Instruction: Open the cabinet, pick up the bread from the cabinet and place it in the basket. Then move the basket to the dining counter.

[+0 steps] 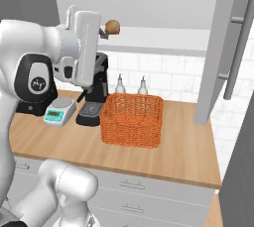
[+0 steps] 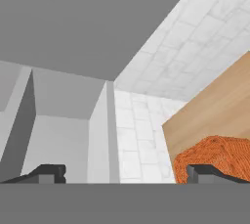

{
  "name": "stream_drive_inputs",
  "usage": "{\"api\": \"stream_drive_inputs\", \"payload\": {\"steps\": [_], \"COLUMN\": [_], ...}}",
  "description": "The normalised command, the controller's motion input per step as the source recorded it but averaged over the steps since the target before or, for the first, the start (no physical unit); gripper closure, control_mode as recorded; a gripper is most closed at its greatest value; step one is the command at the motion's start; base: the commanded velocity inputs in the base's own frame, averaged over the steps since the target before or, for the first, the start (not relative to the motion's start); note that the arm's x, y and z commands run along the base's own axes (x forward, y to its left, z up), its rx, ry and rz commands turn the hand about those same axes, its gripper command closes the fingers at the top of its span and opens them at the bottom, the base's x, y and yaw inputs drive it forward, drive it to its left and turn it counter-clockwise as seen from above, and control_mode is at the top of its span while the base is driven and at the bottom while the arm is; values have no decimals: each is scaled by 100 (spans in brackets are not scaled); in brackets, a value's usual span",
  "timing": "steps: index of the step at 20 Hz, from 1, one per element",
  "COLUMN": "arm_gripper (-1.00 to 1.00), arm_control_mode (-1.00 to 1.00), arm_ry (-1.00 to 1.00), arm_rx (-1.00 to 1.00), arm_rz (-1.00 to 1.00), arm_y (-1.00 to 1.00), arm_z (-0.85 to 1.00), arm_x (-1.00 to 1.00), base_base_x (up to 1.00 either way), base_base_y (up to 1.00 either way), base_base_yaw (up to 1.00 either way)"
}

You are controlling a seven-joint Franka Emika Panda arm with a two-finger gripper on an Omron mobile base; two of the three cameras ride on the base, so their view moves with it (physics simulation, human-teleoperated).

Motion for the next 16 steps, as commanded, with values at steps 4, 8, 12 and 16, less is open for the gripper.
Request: {"api": "stream_drive_inputs", "payload": {"steps": [4,8,12,16], "arm_gripper": [-100,-100,-100,-100], "arm_control_mode": [-100,-100,-100,-100], "arm_ry": [53,41,10,1], "arm_rx": [-25,-28,-33,-29], "arm_rz": [51,62,66,65], "arm_y": [66,12,0,0], "arm_z": [3,-10,-20,0], "arm_x": [0,2,23,18], "base_base_x": [0,0,0,0], "base_base_y": [0,0,0,0], "base_base_yaw": [0,0,0,0]}}
